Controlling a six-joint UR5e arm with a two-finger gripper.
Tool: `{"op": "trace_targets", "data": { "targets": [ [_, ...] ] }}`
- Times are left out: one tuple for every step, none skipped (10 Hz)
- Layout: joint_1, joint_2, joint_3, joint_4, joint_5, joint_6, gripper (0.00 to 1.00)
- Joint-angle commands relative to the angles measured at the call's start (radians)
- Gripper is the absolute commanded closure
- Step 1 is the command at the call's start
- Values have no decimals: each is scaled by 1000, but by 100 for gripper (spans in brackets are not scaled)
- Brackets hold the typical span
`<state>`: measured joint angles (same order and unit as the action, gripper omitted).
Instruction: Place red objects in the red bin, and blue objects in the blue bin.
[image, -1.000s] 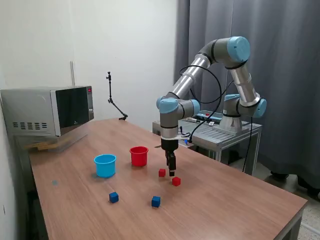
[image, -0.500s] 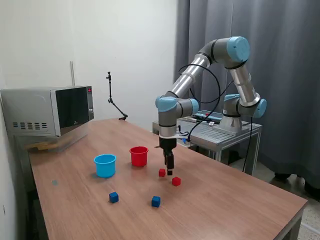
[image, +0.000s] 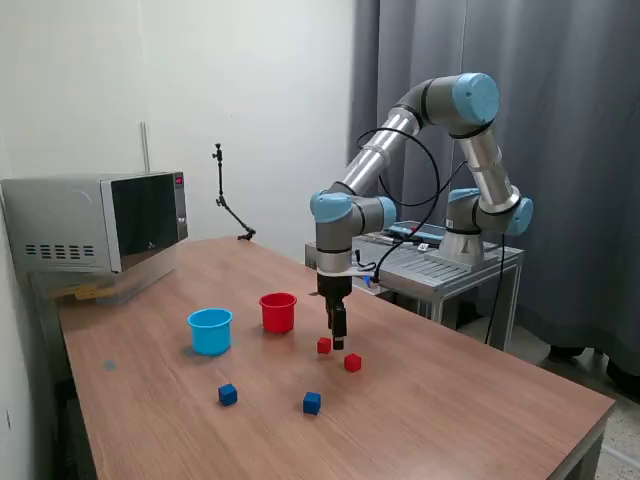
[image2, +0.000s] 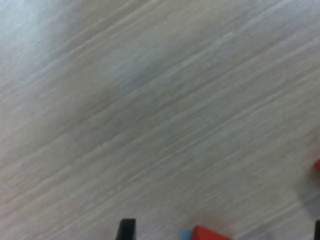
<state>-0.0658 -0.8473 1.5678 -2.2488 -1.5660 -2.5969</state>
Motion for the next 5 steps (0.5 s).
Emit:
{"op": "trace_targets", "data": {
  "targets": [
    [0,1,0,0,1,1,0],
    [1,2,0,0,1,1,0],
    [3,2,-2,0,1,3,0],
    [3,2,-5,0,1,1,0],
    [3,2,-3,0,1,3,0]
  ]
}}
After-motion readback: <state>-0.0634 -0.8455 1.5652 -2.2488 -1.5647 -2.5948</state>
